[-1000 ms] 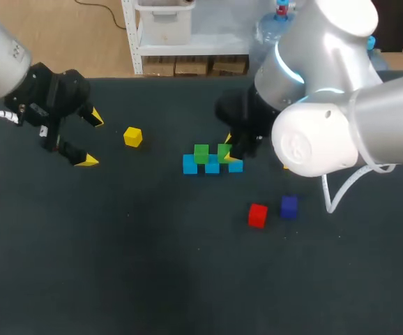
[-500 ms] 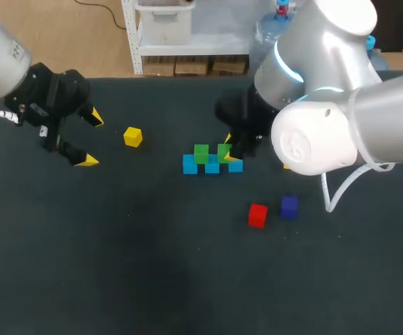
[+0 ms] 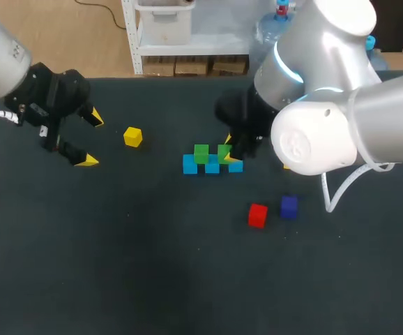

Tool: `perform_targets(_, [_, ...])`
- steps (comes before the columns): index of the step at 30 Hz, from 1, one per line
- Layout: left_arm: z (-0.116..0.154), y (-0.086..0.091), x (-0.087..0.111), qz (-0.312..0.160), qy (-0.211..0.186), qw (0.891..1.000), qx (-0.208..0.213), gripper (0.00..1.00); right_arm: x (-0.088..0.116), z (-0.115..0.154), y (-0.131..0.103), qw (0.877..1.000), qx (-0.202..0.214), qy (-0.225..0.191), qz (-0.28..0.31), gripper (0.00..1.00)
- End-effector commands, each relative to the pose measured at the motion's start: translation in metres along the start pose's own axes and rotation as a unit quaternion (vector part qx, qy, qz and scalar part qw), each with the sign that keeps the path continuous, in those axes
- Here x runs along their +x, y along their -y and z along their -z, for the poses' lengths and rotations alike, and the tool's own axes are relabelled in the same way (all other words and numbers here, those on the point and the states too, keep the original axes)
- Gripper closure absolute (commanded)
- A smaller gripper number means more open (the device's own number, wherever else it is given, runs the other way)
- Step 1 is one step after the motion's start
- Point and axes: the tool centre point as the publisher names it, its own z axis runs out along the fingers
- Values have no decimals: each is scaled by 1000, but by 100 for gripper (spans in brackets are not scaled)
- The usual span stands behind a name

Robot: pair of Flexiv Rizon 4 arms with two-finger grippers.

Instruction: Place the blue cubes, place green cubes on the blue cubes, place the yellow cubes on the green cubes, then place the red cubes on the yellow cubes, and place purple cube on the red cubes.

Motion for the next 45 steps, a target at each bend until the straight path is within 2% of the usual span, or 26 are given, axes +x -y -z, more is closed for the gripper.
perform_targets(1, [0,0,1,-2,2,1000,0,0,1,-1,2,1000,-1,0,0,100])
perform_targets(33, [0,0,1,-2,2,1000,0,0,-1,-2,4,1000,-3,0,1,100])
perform_targets(34, [0,0,1,-2,2,1000,0,0,-1,-2,4,1000,-4,0,1,94])
perform_targets(37, [0,0,1,-2,2,1000,0,0,-1,-2,4,1000,-4,0,1,87])
perform_targets(40, [0,0,1,-2,2,1000,0,0,-1,-2,4,1000,-4,0,1,74])
perform_targets(45, [0,0,1,-2,2,1000,0,0,0,-3,5,1000,-6,0,0,65])
